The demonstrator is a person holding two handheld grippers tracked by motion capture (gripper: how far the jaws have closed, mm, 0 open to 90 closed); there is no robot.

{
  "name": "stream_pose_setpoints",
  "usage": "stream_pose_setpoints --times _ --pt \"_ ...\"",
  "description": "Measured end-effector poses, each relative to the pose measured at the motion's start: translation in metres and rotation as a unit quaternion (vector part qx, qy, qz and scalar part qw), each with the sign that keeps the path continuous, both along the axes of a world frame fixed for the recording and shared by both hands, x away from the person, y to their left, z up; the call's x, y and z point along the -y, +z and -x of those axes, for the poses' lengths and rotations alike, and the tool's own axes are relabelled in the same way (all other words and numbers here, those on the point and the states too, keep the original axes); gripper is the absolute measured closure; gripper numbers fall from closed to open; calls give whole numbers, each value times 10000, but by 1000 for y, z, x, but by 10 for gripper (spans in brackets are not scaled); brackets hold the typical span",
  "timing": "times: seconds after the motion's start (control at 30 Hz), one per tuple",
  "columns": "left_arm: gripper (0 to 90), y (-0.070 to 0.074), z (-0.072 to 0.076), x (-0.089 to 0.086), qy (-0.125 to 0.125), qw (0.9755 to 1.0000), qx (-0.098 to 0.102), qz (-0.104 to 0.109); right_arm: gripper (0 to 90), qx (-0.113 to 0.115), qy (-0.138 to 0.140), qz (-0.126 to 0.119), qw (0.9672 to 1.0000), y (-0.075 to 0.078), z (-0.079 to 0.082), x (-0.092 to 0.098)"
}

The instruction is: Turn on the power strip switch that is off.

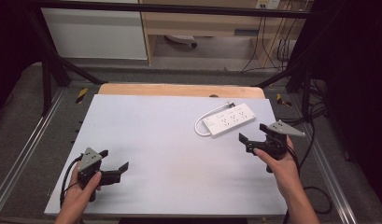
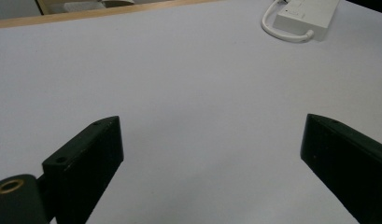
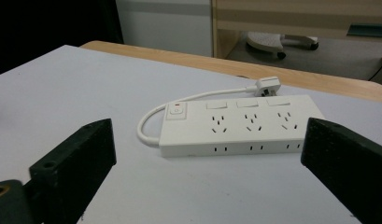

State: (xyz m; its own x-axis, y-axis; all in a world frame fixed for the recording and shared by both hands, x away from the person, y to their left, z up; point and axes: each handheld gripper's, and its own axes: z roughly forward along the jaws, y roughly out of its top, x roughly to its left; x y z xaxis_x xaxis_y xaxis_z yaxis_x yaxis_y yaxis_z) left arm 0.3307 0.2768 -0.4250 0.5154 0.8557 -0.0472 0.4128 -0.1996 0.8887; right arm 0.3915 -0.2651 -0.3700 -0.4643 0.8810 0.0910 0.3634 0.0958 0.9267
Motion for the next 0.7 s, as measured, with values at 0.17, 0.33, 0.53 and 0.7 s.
stream_pose_setpoints --times 0.17,0.33,0.53,0.7 --pt "60 1 1 -1 18 10000 19 20 22 197 -72 32 9998 -11 18 6" --pt "60 1 3 -1 32 10000 27 42 21 188 -150 111 9996 -26 30 11" --pt "60 2 4 -1 24 10000 17 94 22 29 -181 112 9998 -44 39 17" --pt "60 3 4 -1 24 9999 28 101 28 -269 -198 405 9986 -64 43 18"
